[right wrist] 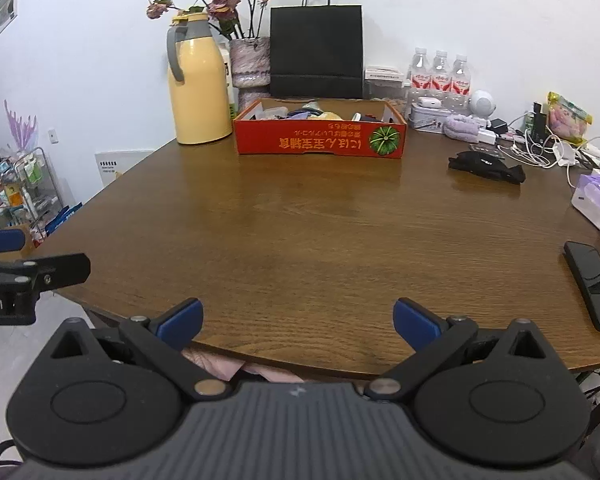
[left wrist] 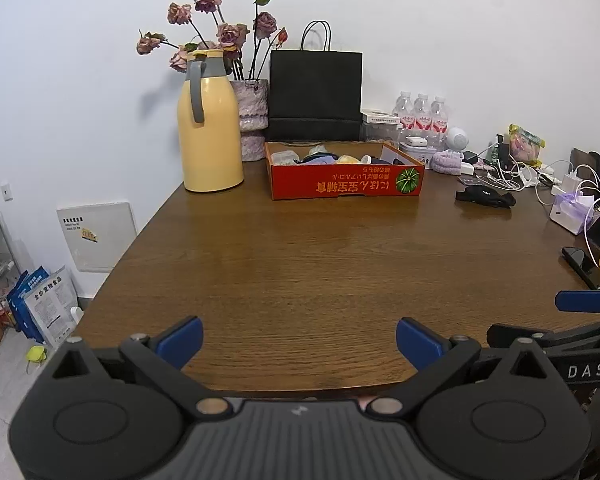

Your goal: Organize objects

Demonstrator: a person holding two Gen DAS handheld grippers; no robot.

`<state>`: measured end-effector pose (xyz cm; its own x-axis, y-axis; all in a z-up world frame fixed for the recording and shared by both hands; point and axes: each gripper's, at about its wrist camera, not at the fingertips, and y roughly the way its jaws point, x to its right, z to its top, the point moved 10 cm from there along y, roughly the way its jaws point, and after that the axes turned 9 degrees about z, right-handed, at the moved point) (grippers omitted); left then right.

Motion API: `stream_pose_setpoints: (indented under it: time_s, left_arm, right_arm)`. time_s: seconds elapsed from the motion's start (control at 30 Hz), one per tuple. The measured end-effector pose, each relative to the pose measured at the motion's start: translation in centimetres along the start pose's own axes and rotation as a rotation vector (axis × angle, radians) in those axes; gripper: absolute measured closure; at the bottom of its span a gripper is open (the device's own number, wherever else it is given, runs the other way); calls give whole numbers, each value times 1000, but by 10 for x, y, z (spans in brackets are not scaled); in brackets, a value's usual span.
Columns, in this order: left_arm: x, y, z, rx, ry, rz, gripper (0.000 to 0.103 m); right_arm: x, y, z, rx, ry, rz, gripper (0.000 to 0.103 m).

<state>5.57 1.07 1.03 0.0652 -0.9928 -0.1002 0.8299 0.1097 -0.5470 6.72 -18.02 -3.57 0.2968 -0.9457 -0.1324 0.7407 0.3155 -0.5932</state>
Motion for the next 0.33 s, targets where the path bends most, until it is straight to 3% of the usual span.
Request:
stream_pose_setpoints:
  time_s: [0.33]
  left_arm:
    - [3,14,-6,-9,-11,-24,0]
  right_arm:
    - [3,9,-5,-15,-8,-2,0]
